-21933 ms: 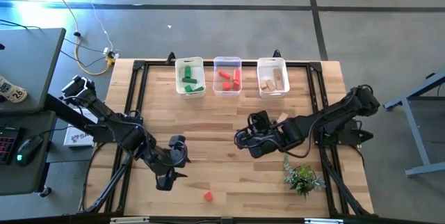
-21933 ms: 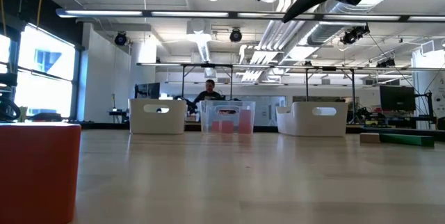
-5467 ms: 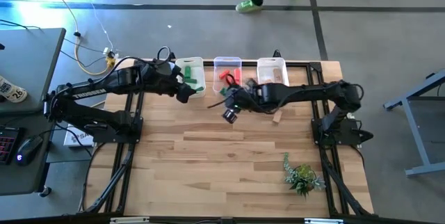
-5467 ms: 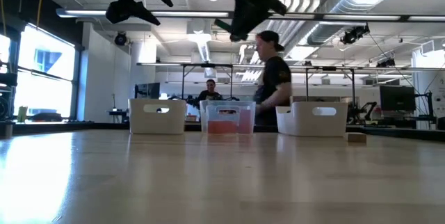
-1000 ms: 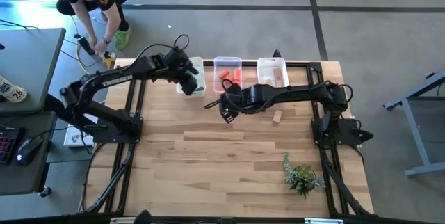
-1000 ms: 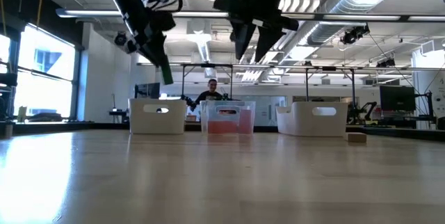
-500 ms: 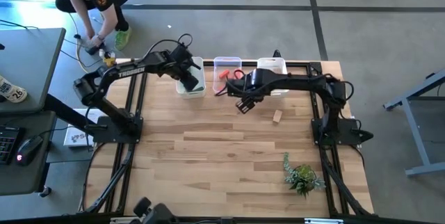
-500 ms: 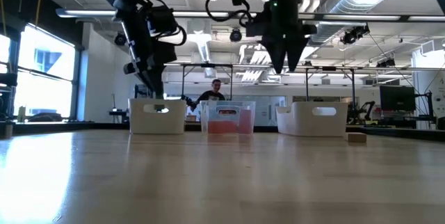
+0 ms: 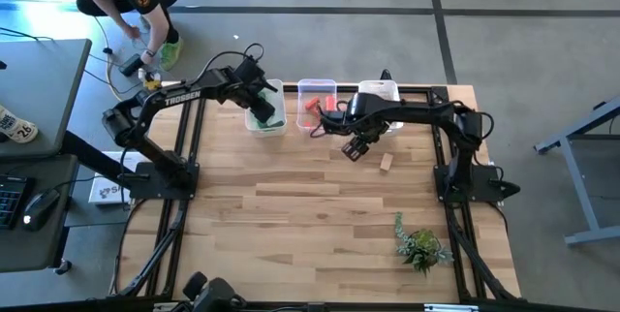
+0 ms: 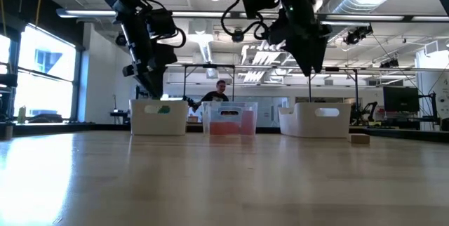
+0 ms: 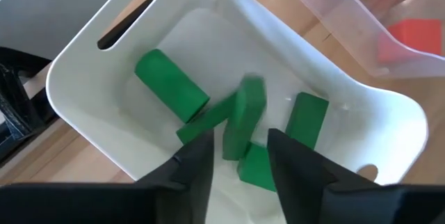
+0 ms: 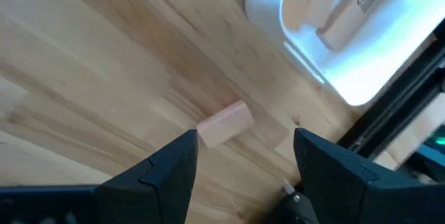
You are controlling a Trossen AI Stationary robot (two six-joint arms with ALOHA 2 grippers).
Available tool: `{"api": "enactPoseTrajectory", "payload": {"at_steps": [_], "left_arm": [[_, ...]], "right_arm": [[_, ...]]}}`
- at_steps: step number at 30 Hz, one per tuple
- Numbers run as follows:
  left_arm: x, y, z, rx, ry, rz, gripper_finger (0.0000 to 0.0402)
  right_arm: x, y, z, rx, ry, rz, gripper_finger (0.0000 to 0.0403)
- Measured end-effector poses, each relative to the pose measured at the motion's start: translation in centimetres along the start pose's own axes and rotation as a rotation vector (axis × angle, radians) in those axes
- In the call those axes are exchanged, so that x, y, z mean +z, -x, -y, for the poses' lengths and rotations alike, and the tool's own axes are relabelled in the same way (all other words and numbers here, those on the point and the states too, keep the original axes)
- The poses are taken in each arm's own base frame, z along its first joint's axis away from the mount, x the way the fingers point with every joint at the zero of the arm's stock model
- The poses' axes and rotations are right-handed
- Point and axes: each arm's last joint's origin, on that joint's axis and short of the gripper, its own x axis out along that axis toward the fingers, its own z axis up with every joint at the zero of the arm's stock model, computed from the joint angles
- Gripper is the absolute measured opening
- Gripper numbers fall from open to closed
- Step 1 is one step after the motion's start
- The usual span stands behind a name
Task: Sort & place blocks by color
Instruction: Put the brown block into the right white bin
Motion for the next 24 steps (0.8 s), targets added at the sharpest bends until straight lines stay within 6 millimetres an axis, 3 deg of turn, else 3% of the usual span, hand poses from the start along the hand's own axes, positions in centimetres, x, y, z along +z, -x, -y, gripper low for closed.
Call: {"api": "enactPoseTrajectory", "payload": {"at_steps": [6,12,19,24], "left_arm": [[0.0,0.0,0.0,-0.003,0.0,0.0,0.0166],[1.0,1.4,0.0,-0.004,0.0,0.015,0.0176],[3.1,3.9,0.2,-0.013,-0.001,0.067,0.0173],[4.1,5.5,0.4,-0.018,-0.005,0.09,0.0173]], "right_arm": [[-1.4,-2.2,-1.0,-0.084,0.006,-0.059,0.0224],[-3.3,-4.0,-1.5,-0.149,-0.019,-0.108,0.0224],[-6.4,-4.1,0.0,-0.145,-0.178,-0.096,0.0224],[-8.2,-4.4,1.2,-0.016,-0.374,-0.019,0.0224]]}}
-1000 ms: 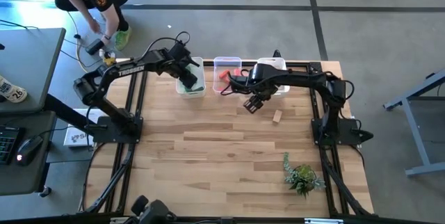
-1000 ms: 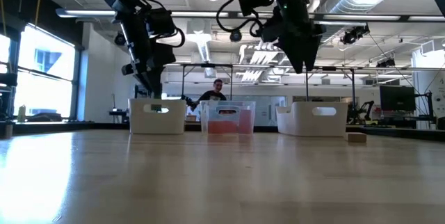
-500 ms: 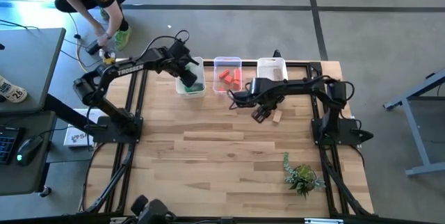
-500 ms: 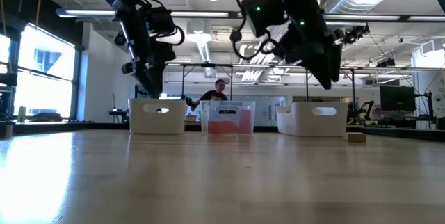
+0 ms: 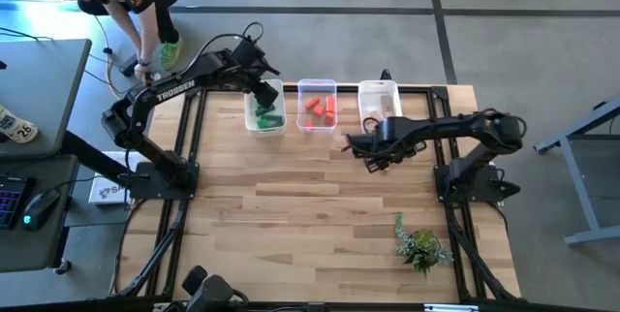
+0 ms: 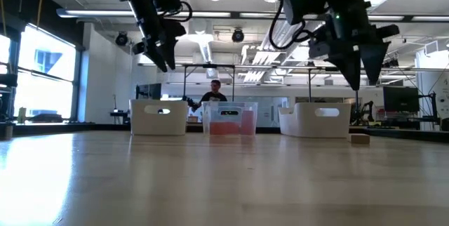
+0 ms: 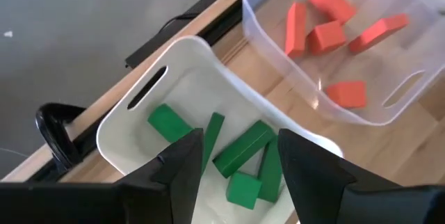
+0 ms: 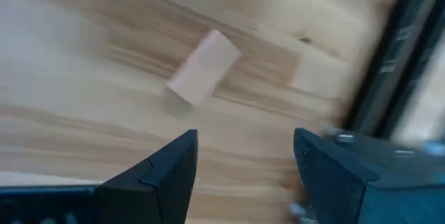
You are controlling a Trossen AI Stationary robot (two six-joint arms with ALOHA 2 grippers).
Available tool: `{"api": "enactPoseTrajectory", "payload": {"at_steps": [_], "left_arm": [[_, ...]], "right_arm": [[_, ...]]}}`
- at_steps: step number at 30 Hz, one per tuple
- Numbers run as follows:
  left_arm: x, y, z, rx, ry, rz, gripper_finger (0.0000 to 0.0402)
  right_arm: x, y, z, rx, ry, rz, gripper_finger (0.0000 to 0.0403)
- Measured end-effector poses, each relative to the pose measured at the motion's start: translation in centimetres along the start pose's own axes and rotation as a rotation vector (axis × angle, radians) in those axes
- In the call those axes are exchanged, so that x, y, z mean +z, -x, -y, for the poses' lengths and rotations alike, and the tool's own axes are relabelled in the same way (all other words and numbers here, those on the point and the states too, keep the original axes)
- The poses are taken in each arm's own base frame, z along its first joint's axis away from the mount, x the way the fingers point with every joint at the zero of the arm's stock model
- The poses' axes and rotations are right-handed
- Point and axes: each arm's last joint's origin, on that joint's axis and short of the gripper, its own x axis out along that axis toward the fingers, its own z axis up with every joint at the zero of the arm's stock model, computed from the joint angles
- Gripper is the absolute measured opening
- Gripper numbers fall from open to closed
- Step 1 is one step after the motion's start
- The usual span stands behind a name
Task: Sort & place blocks by color
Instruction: Put the brown block into the right white bin
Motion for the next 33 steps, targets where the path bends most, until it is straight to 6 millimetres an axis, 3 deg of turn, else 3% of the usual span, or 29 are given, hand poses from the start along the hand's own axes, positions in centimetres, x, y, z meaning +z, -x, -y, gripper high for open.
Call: {"api": "enactPoseTrajectory", "payload": {"at_steps": [10,24,33], "left_arm": [[1.5,1.8,1.4,-0.028,-0.033,0.072,0.0172],[1.6,2.0,2.3,-0.046,-0.056,0.087,0.0173],[1.7,2.0,2.3,-0.039,-0.055,0.104,0.0172]], "right_arm": [[-1.1,-2.4,1.0,0.239,-0.344,0.104,0.0224],[-2.2,-8.2,0.8,0.273,-0.495,0.079,0.0224],[-2.0,-9.5,0.5,0.345,-0.528,0.095,0.0224]]}}
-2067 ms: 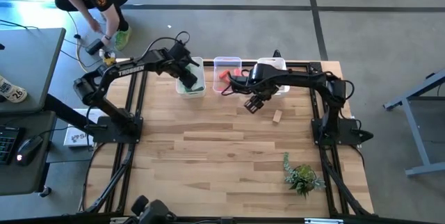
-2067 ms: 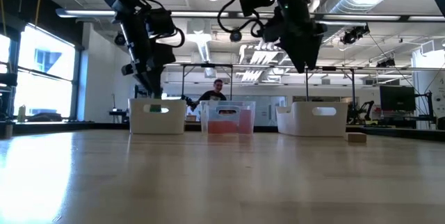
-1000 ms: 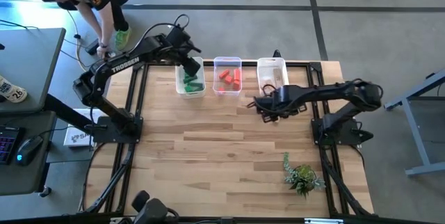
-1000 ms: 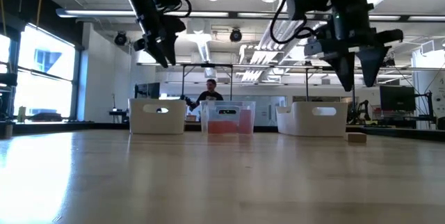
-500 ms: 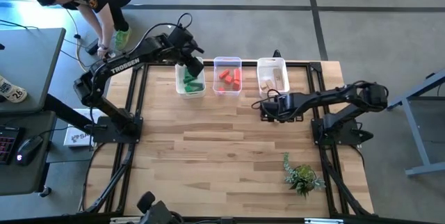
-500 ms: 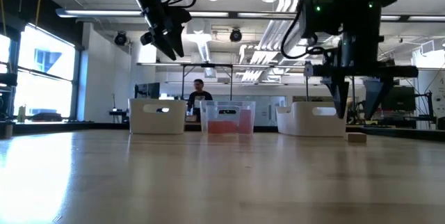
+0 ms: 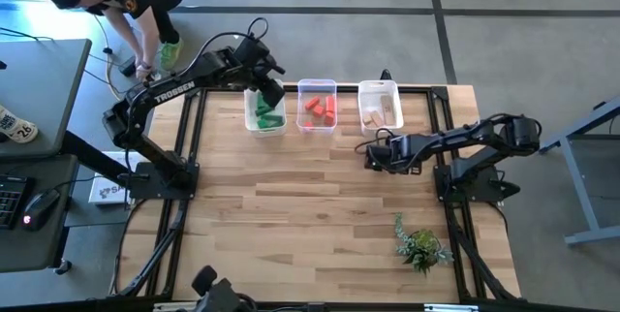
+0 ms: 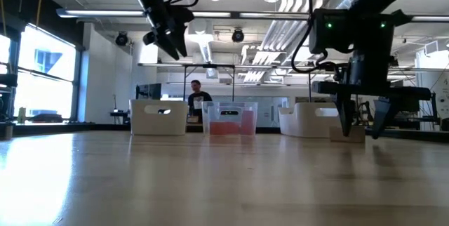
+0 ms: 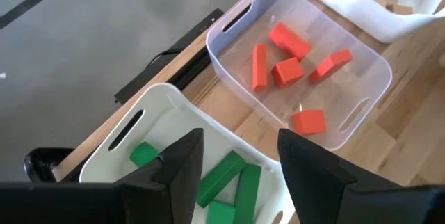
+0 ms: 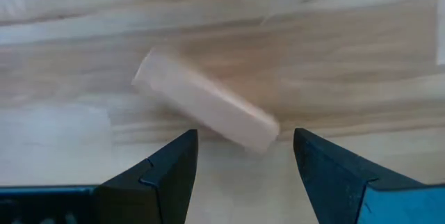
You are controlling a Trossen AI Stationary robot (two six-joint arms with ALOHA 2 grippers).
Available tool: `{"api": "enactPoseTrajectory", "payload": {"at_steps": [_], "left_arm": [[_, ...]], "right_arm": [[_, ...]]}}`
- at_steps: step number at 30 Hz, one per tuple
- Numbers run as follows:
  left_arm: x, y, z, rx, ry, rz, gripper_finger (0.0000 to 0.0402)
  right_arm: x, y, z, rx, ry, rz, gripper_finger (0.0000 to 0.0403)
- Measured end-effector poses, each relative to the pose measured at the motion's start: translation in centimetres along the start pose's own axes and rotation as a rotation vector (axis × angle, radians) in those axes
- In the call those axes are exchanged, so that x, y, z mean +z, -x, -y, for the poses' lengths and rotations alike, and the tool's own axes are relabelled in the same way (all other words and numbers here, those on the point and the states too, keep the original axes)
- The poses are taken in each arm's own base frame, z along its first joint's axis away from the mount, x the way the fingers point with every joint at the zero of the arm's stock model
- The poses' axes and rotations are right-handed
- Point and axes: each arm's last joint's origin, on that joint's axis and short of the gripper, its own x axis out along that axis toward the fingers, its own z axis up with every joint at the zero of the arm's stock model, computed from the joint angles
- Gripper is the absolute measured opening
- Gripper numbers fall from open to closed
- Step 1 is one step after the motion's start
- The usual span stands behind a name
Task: Sort & place blocks by color
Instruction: Put the brown block into the right white bin
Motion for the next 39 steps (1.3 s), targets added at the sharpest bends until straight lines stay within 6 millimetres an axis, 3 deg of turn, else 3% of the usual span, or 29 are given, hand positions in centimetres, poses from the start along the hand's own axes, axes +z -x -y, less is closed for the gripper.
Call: {"api": "enactPoseTrajectory", "payload": {"at_steps": [6,17,23,29,35,39], "left_arm": [[0.4,0.0,0.0,-0.003,0.001,0.043,0.0172],[0.6,0.0,0.0,-0.005,0.002,0.065,0.0172],[0.6,0.0,0.0,0.001,-0.015,0.065,0.0172],[0.6,0.0,0.0,0.001,-0.039,0.065,0.0172],[0.6,0.0,0.1,-0.017,-0.005,0.063,0.0172],[0.6,0.0,0.3,-0.08,0.001,0.058,0.0172]], "right_arm": [[0.7,-0.1,0.0,-0.005,-0.003,0.043,0.0224],[3.3,-0.6,-0.1,0.0,0.233,0.071,0.0224],[4.5,-1.0,-0.4,0.048,0.246,0.006,0.022],[4.6,-1.8,-0.3,0.02,0.269,-0.063,0.0156],[4.7,-1.5,-0.7,0.039,0.311,-0.088,0.0032],[5.0,-0.6,-2.1,0.127,0.353,-0.1,0.0034]]}}
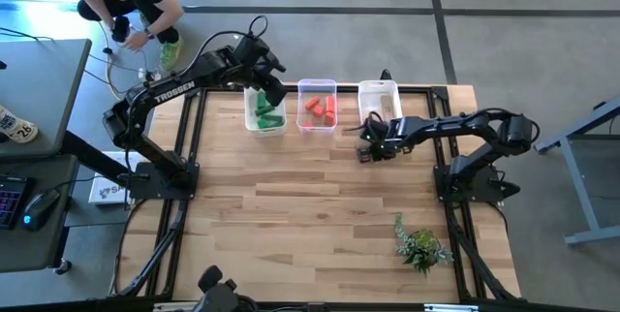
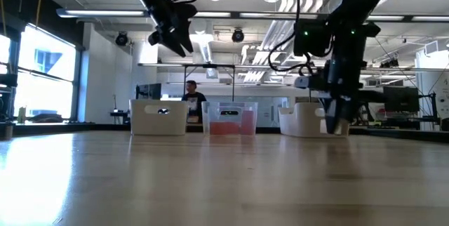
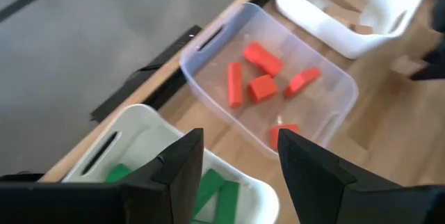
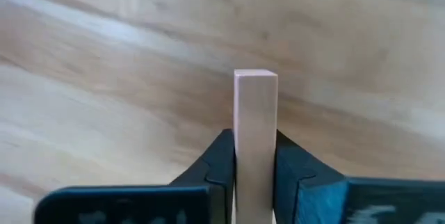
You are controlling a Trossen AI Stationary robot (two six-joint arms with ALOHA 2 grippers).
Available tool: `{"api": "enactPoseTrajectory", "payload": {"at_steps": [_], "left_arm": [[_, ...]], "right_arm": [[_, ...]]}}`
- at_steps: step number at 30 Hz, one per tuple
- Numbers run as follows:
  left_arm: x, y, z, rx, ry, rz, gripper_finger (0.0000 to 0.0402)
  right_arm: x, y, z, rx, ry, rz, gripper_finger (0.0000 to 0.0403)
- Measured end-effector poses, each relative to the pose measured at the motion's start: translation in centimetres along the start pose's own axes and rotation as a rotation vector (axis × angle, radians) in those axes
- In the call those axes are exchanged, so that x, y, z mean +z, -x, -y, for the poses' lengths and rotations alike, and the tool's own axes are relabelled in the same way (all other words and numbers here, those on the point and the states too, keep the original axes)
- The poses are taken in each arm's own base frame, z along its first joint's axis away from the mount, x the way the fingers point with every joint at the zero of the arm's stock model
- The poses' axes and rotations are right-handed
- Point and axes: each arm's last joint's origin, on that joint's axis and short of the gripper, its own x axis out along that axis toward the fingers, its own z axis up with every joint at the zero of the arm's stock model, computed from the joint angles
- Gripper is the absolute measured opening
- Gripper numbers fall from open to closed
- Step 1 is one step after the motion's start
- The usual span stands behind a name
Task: Sort & place blocks by color
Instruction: Put the brown block into the right white bin
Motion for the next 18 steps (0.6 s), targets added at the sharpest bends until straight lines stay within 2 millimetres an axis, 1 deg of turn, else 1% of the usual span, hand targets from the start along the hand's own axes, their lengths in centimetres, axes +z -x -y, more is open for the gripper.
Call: {"api": "enactPoseTrajectory", "payload": {"at_steps": [3,7,10,14,18], "left_arm": [[0.0,0.1,0.1,-0.043,0.001,-0.001,0.0172],[0.0,0.9,0.4,-0.057,0.0,0.017,0.0172],[0.0,1.7,0.5,-0.06,0.008,0.035,0.0172],[0.0,2.9,0.5,-0.065,0.007,0.066,0.0172],[-0.2,3.8,0.6,-0.075,0.006,0.082,0.0172]], "right_arm": [[0.9,0.8,-0.6,0.025,0.022,0.021,0.0048],[2.4,2.4,-1.9,0.092,0.091,0.057,0.0031],[4.1,4.0,-2.7,0.122,0.148,0.124,0.003],[6.6,6.3,-2.6,0.08,0.194,0.215,0.003],[9.2,8.2,-1.5,0.01,0.206,0.297,0.0035]]}}
